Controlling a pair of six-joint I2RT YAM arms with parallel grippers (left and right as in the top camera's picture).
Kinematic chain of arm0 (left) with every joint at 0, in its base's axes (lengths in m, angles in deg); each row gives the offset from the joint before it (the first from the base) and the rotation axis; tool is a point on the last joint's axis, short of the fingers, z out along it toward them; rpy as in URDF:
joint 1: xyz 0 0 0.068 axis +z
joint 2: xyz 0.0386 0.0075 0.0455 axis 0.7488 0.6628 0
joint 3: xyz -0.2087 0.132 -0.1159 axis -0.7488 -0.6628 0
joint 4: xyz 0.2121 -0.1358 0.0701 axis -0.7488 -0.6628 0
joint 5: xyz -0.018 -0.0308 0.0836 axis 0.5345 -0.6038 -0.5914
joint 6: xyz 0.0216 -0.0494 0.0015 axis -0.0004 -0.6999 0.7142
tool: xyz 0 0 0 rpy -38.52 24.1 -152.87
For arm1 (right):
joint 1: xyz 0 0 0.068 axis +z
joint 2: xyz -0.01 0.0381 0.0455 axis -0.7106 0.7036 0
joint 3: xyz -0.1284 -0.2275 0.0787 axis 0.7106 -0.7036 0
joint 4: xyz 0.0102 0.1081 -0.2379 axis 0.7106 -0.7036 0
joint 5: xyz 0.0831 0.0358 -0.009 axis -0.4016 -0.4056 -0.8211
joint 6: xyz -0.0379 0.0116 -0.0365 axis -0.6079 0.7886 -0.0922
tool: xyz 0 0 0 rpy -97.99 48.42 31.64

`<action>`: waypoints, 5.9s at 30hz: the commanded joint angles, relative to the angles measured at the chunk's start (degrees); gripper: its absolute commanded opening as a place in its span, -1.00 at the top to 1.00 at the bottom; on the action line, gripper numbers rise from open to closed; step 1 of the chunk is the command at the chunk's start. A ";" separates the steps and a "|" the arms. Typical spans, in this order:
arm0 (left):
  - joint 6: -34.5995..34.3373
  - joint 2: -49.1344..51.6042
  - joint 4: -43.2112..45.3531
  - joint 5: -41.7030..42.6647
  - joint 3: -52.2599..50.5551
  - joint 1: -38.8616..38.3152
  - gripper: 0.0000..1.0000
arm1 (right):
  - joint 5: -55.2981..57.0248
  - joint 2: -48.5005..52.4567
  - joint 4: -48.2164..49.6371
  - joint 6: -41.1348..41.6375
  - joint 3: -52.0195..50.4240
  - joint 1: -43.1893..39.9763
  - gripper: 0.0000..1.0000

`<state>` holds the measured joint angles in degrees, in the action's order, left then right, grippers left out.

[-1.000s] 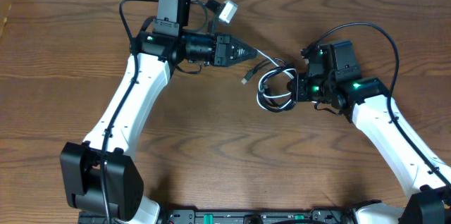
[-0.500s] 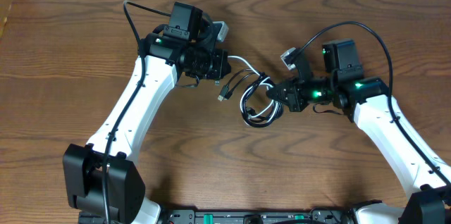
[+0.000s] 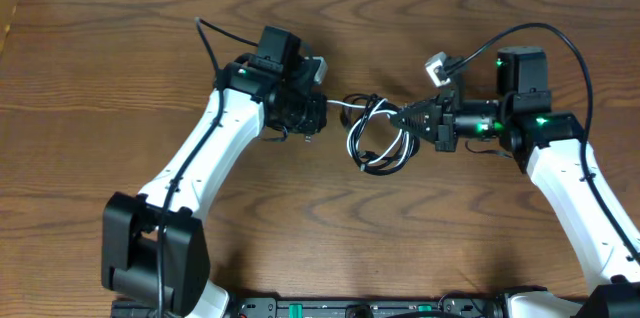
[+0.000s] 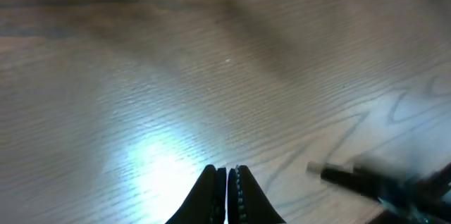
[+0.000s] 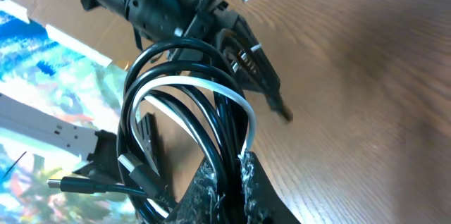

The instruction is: Untangle cables

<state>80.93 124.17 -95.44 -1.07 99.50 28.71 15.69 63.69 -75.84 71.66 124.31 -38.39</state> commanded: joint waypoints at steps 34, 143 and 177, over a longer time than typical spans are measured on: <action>5.29 -3.72 7.06 16.50 5.46 -6.12 -0.61 | 23.10 -1.29 -5.79 6.38 -0.02 -0.04 0.98; -13.09 2.14 6.36 -2.60 3.85 -11.06 0.85 | 30.45 19.91 13.57 11.37 -0.07 10.47 0.94; -7.85 -0.39 4.44 39.60 3.89 4.26 0.85 | 13.84 2.29 4.90 1.44 1.55 3.58 -0.05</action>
<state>71.90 125.57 -91.00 30.71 103.65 33.43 33.39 64.43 -70.83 76.54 125.51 -36.31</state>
